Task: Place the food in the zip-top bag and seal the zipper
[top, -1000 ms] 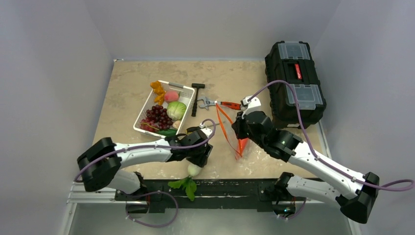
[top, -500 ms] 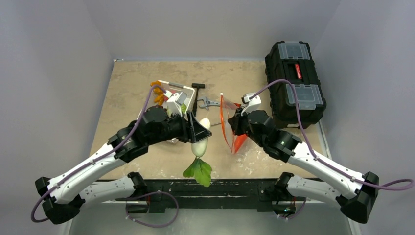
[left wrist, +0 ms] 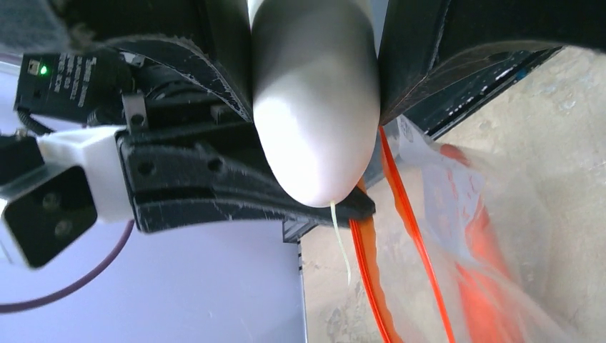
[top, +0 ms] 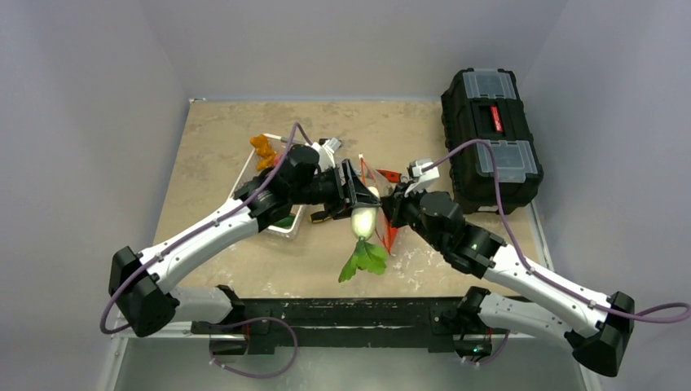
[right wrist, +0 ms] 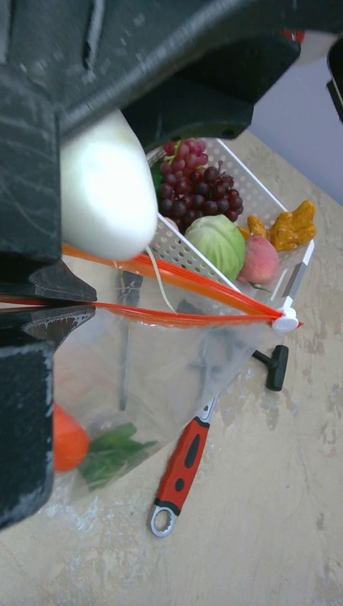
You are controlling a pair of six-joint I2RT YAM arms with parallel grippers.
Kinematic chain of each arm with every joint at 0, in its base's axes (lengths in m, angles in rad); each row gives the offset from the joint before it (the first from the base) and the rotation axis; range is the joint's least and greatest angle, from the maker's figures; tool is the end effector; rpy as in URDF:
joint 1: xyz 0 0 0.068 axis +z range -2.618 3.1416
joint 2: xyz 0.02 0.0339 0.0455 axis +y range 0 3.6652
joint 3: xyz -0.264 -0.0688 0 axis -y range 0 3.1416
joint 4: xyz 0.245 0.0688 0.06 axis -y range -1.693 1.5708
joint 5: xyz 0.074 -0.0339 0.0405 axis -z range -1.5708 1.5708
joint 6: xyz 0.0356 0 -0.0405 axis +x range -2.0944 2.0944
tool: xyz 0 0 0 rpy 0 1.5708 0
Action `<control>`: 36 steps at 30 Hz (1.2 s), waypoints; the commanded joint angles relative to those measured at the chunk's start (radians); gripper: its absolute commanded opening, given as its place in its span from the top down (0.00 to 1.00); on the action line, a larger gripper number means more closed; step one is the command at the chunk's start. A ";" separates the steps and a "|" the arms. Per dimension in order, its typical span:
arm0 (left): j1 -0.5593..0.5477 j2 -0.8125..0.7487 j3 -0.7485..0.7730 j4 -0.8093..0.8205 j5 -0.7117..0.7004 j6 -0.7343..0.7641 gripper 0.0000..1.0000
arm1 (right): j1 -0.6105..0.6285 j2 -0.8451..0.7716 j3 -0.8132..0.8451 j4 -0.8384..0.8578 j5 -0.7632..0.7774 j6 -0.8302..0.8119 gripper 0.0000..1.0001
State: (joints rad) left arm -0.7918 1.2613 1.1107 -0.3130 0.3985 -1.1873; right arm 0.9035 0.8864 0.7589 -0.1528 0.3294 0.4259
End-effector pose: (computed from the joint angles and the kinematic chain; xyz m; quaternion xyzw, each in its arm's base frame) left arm 0.1914 -0.2135 0.3398 -0.0618 0.8380 -0.5232 0.1422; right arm 0.1373 0.1556 0.3166 -0.0906 0.7891 0.2628 0.5478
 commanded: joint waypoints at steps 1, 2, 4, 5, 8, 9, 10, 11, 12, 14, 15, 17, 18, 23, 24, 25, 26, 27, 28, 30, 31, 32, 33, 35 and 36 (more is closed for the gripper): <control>0.030 0.059 0.063 0.098 0.066 -0.075 1.00 | 0.007 -0.037 -0.018 0.081 -0.011 -0.022 1.00; 0.038 0.080 0.070 0.086 0.079 -0.085 1.00 | 0.008 -0.046 -0.021 0.084 -0.016 -0.026 1.00; 0.053 0.105 0.071 0.057 0.095 -0.103 1.00 | 0.011 -0.065 -0.026 0.092 -0.015 -0.032 1.00; 0.057 0.107 0.058 0.058 0.086 -0.118 1.00 | 0.011 -0.074 -0.028 0.093 -0.009 -0.033 1.00; 0.067 0.089 0.017 0.055 0.007 -0.148 1.00 | 0.011 -0.088 -0.031 0.100 -0.008 -0.040 1.00; 0.072 0.085 0.013 0.035 -0.013 -0.154 1.00 | 0.011 -0.092 -0.033 0.106 -0.012 -0.041 1.00; 0.077 0.084 0.016 -0.008 -0.033 -0.158 1.00 | 0.012 -0.096 -0.036 0.111 -0.013 -0.038 1.00; 0.078 0.084 0.025 -0.043 -0.049 -0.151 1.00 | 0.012 -0.100 -0.040 0.117 -0.013 -0.037 1.00; 0.080 0.083 0.037 -0.062 -0.064 -0.139 1.00 | 0.012 -0.104 -0.043 0.125 -0.017 -0.039 1.00; 0.079 0.083 0.056 -0.099 -0.097 -0.105 1.00 | 0.012 -0.113 -0.048 0.141 -0.034 -0.041 1.00; 0.080 0.084 0.068 -0.118 -0.120 -0.087 1.00 | 0.012 -0.115 -0.048 0.146 -0.043 -0.040 1.00; 0.080 0.082 0.082 -0.123 -0.155 -0.030 1.00 | 0.013 -0.110 -0.046 0.148 -0.061 -0.037 1.00; 0.080 0.085 0.088 -0.119 -0.164 0.001 1.00 | 0.012 -0.107 -0.043 0.148 -0.066 -0.034 1.00; 0.080 0.128 0.100 0.004 -0.090 0.186 1.00 | 0.013 -0.087 -0.040 0.132 -0.096 -0.035 1.00; 0.079 0.143 0.107 0.013 -0.077 0.209 1.00 | 0.012 -0.079 -0.038 0.125 -0.103 -0.036 1.00; 0.080 0.159 0.119 0.008 -0.075 0.227 1.00 | 0.012 -0.073 -0.038 0.120 -0.111 -0.037 1.00; 0.080 0.175 0.130 0.006 -0.070 0.237 1.00 | 0.012 -0.068 -0.038 0.117 -0.121 -0.040 1.00; 0.080 0.189 0.138 0.011 -0.062 0.247 1.00 | 0.012 -0.062 -0.037 0.115 -0.132 -0.040 1.00; 0.078 0.200 0.144 0.023 -0.054 0.259 1.00 | 0.012 -0.059 -0.035 0.112 -0.139 -0.041 1.00; 0.078 0.226 0.177 -0.004 -0.047 0.287 0.98 | 0.012 -0.060 -0.032 0.106 -0.140 -0.046 1.00; 0.078 0.240 0.194 -0.023 -0.037 0.301 0.97 | 0.012 -0.063 -0.032 0.104 -0.136 -0.048 1.00; 0.079 0.254 0.209 -0.043 -0.029 0.310 0.96 | 0.012 -0.067 -0.030 0.104 -0.133 -0.050 1.00; 0.080 0.266 0.221 -0.066 -0.038 0.314 0.95 | 0.012 -0.071 -0.029 0.103 -0.131 -0.051 1.00; 0.080 0.269 0.219 -0.082 -0.067 0.307 0.87 | 0.012 -0.074 -0.022 0.100 -0.124 -0.053 1.00; 0.080 0.265 0.206 -0.066 -0.081 0.293 0.80 | 0.013 -0.072 -0.020 0.099 -0.125 -0.053 1.00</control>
State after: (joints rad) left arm -0.7155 1.5341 1.2793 -0.3878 0.3325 -0.9237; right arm 0.9100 0.8299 0.7116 -0.0822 0.2173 0.3912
